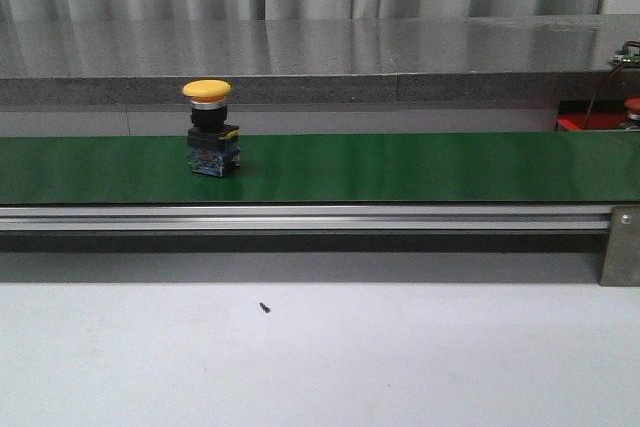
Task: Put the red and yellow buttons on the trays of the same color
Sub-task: 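Lower the yellow button onto the yellow tray and open the right gripper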
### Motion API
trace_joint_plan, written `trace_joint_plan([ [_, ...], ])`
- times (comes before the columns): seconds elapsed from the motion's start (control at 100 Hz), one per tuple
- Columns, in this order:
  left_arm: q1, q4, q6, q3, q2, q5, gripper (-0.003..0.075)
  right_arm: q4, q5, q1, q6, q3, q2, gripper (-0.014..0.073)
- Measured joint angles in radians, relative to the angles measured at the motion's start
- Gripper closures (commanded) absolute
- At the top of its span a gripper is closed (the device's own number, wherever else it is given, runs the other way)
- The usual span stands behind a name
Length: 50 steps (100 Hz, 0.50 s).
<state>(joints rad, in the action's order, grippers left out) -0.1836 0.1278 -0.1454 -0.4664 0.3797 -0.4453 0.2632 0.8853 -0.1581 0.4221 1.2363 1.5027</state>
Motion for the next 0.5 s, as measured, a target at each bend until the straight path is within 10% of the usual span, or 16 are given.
trace_joint_plan([
  [0.27,0.000,0.000,0.000,0.000,0.000,0.000,0.0740,-0.008,0.032,-0.320,0.000,0.000,-0.025,0.0402],
  [0.5,0.000,0.000,0.000,0.000,0.000,0.000,0.0740,-0.008,0.002,-0.395,-0.002,0.000,0.065,0.0402],
])
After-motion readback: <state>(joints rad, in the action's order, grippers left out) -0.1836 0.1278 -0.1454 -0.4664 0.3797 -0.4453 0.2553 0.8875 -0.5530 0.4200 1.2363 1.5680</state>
